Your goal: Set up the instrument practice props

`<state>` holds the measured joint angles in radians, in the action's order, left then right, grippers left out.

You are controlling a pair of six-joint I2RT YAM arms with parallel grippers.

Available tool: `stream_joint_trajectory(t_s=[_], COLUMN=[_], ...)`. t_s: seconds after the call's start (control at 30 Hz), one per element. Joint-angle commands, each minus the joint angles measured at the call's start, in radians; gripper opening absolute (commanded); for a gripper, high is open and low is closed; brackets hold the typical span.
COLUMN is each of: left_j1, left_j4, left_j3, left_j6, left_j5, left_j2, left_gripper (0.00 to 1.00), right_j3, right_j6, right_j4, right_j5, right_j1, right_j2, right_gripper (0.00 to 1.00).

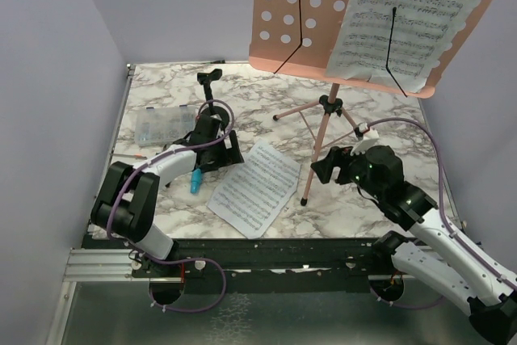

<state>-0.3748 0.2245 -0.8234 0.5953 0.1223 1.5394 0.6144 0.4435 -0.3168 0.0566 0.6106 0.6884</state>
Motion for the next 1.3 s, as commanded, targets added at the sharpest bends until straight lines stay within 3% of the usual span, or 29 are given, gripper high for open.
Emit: stream_joint_trajectory(t_s=[0.0, 0.53, 1.27], left_j1=[0.005, -0.051, -0.098], left_j4=[0.042, -0.055, -0.074], left_j3=[-0.031, 0.013, 0.09], left_j6=[-0.032, 0.056, 0.073], left_j5=[0.043, 0.327, 0.327], left_j2=[0.048, 0.115, -0.029], left_gripper=[0.99, 0.96, 0.84], right_j3=[0.047, 0.099, 0.127], right_j6=[-0.043, -0.094, -0.098], right_j4=[0.042, 0.075, 0.097], right_j5=[-0.021, -0.026, -0.05], right_j1=[0.007, 0.007, 0.006], right_j2=[0.043, 0.103, 0.139], right_gripper=[0.86, 0.86, 0.86])
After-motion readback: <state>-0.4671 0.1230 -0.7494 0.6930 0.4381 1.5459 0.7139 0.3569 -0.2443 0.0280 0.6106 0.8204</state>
